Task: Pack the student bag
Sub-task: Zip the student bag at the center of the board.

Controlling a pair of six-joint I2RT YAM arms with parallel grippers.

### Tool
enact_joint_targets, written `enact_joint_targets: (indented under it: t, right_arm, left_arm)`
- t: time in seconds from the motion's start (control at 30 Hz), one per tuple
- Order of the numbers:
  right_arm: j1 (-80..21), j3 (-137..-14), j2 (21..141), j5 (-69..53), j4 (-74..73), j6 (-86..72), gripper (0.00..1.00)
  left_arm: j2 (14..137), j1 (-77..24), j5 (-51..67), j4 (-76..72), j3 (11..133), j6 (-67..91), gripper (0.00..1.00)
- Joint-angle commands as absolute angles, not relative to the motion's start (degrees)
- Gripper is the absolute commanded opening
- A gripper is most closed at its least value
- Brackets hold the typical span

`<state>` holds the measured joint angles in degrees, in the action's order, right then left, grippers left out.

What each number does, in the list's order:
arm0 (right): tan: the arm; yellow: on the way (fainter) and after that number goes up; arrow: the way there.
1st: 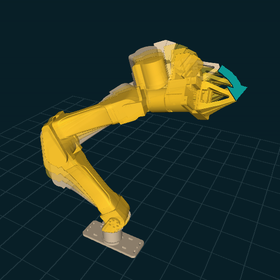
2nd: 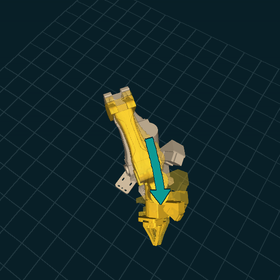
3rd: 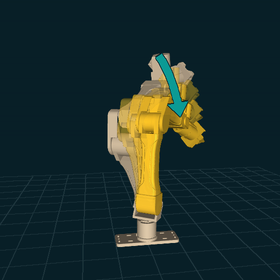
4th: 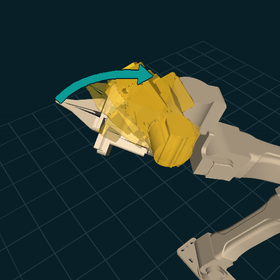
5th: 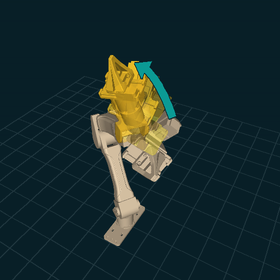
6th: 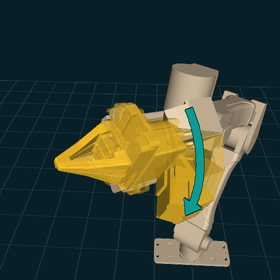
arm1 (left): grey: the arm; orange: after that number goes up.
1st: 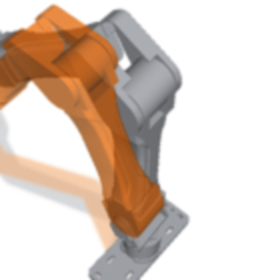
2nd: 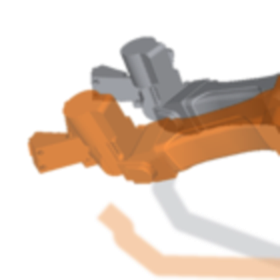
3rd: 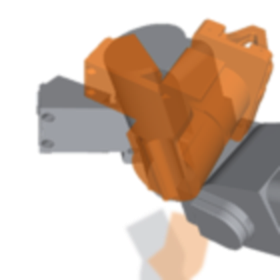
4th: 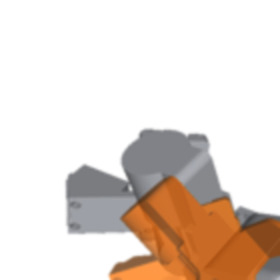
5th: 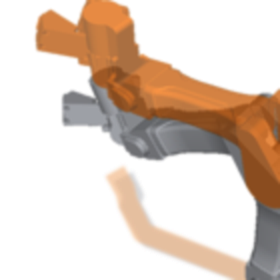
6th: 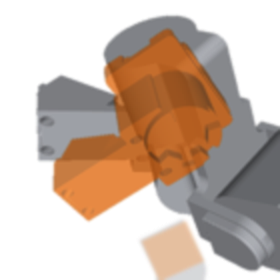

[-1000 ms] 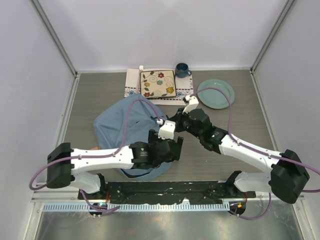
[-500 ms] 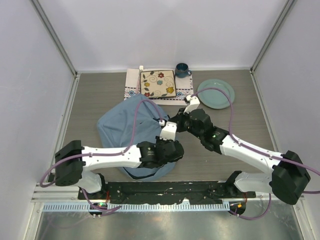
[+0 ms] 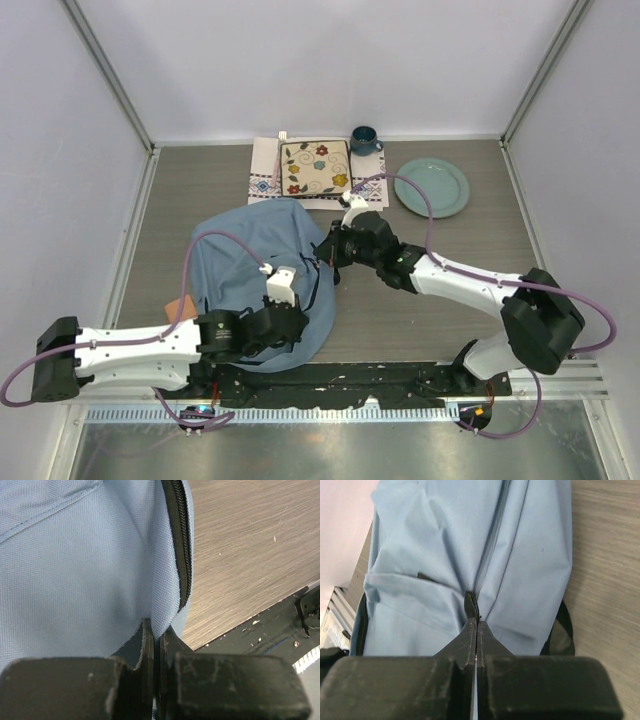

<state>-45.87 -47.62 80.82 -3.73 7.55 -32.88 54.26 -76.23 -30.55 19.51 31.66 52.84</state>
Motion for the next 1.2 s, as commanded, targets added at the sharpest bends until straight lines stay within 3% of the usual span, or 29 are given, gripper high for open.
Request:
enact_joint_targets:
  t: [0.0, 0.47, 0.5, 0.57, 0.6, 0.7, 0.8, 1.0, 1.17]
  right_arm:
    - [-42.89, -54.84, 83.75, 3.69, 18.81, -33.31, 0.01]
    - [-42.01, -57.57, 89.12, 3.87, 19.60, -34.01, 0.01]
    - [-42.10, -57.57, 89.03, 3.78, 19.16, -33.93, 0.01]
    - [-42.01, -56.96, 87.55, 4.30, 18.29, -33.84, 0.15]
    - [-42.01, -56.52, 86.67, 4.57, 17.06, -33.66, 0.34]
    - [-41.93, -54.85, 82.54, 9.55, 11.54, -33.31, 0.66]
    - [-41.31, -53.61, 79.90, 13.34, 6.53, -34.10, 0.81]
    - [-36.22, -57.39, 89.72, 0.90, 3.94, -37.34, 0.83]
    - [-35.68, -62.13, 98.86, -10.53, 5.18, -40.25, 0.82]
  left_arm:
    - [52.82, -78.05, -19.34, 24.61, 29.01, 54.58, 0.00]
    - [53.00, -79.37, -17.30, 24.86, 26.81, 54.49, 0.00]
    - [52.74, -79.37, -18.45, 26.35, 28.37, 54.84, 0.11]
    - [52.56, -79.37, -23.45, 30.30, 30.31, 55.19, 0.38]
    - [52.65, -79.37, -25.55, 31.28, 32.41, 55.28, 0.68]
    - [53.52, -79.28, -31.89, 33.31, 37.06, 54.50, 0.91]
    - [55.54, -79.10, -37.51, 38.31, 43.30, 54.05, 0.99]
    - [57.48, -74.10, -42.63, 46.66, 51.84, 53.43, 1.00]
    - [55.90, -67.86, -44.56, 44.48, 51.06, 54.14, 0.99]
